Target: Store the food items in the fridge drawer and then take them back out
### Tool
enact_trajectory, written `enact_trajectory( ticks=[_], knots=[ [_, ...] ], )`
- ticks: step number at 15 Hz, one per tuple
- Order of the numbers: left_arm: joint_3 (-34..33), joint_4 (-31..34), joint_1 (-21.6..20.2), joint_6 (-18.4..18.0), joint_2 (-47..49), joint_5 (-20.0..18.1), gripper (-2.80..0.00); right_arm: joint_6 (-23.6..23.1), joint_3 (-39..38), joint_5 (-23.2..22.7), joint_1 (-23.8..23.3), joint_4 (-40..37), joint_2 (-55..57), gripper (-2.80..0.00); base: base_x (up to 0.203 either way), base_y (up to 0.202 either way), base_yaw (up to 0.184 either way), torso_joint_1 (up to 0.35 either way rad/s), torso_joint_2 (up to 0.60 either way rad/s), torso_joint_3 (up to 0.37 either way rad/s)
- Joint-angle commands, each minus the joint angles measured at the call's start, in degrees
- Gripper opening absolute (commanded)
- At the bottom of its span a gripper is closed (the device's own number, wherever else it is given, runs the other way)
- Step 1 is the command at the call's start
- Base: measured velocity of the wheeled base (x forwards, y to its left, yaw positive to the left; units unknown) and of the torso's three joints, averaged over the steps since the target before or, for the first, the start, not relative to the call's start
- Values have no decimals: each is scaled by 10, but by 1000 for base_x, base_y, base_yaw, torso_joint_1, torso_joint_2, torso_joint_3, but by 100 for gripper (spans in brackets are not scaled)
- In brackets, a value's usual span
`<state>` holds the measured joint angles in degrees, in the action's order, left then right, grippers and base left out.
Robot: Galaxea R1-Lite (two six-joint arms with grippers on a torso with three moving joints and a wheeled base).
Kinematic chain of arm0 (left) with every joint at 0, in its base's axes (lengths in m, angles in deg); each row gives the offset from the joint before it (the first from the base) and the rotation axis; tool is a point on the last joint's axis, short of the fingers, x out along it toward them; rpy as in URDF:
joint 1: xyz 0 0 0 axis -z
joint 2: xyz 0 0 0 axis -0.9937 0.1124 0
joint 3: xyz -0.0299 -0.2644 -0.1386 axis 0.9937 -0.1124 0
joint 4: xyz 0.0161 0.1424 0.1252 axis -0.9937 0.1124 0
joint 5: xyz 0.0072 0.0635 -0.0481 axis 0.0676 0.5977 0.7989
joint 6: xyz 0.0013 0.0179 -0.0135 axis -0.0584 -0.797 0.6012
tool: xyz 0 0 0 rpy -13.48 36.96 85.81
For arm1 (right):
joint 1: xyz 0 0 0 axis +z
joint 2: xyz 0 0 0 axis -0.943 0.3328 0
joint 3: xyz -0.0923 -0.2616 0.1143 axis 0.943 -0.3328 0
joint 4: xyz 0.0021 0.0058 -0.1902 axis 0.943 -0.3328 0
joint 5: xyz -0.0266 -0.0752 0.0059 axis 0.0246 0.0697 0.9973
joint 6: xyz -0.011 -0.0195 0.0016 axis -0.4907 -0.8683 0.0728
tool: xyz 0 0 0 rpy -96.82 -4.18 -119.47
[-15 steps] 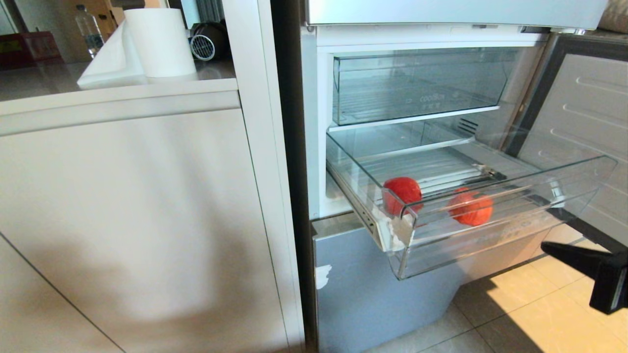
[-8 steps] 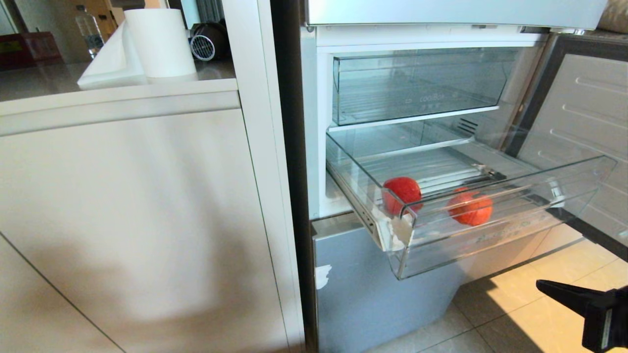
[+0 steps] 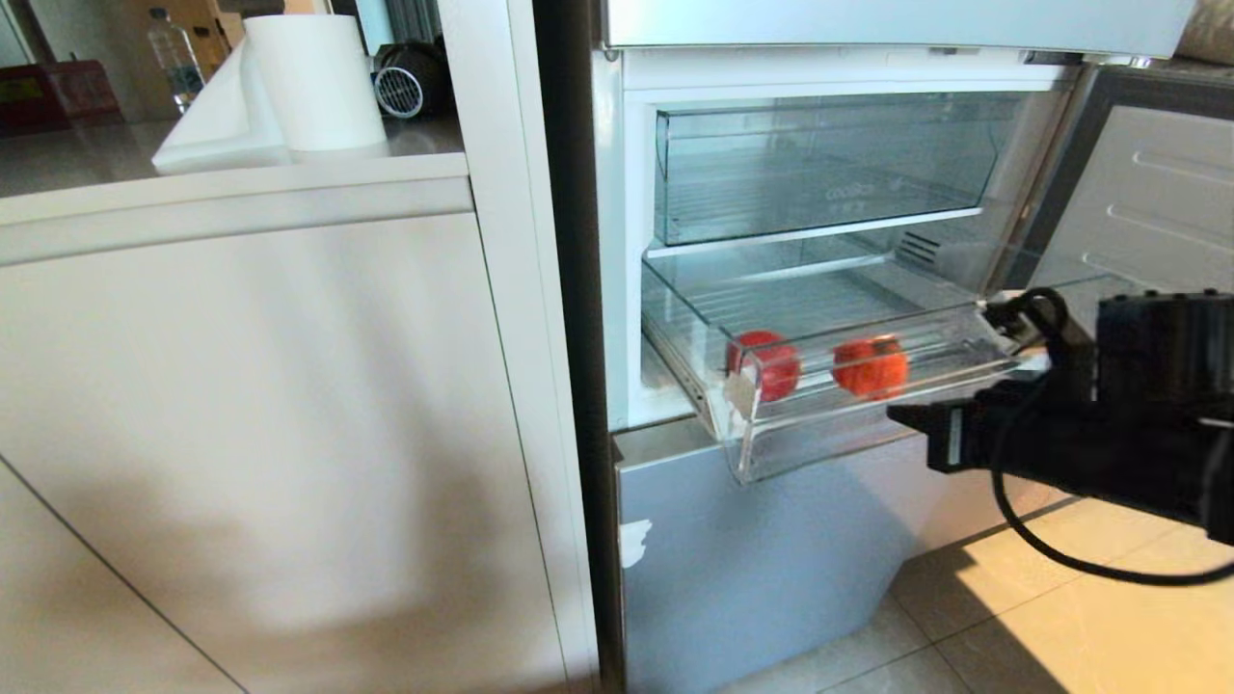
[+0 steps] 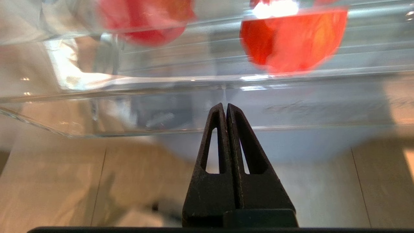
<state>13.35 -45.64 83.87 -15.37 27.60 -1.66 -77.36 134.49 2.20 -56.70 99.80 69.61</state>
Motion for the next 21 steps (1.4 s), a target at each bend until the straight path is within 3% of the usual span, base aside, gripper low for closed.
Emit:
enact_trajectory(
  ticks=[1,4,11,14,17,21],
  knots=[
    [0,0,1,0,0,0,-280,23,107,-4,19,34,149,-280,0,0,0,0,0,0],
    [0,1,0,0,0,0,-280,73,180,13,45,70,213,-280,0,0,0,0,0,0],
    [0,1,0,0,0,0,-280,94,-37,16,54,78,-21,-280,0,0,0,0,0,0],
    [1,0,0,0,0,0,-280,91,-143,17,55,73,-159,-280,0,0,0,0,0,0],
    [0,0,0,0,0,0,-280,77,-241,20,45,37,-386,-280,0,0,0,0,0,0],
    [0,0,0,0,0,0,-280,23,-355,24,-42,-87,-675,-280,0,0,0,0,0,0]
  ],
)
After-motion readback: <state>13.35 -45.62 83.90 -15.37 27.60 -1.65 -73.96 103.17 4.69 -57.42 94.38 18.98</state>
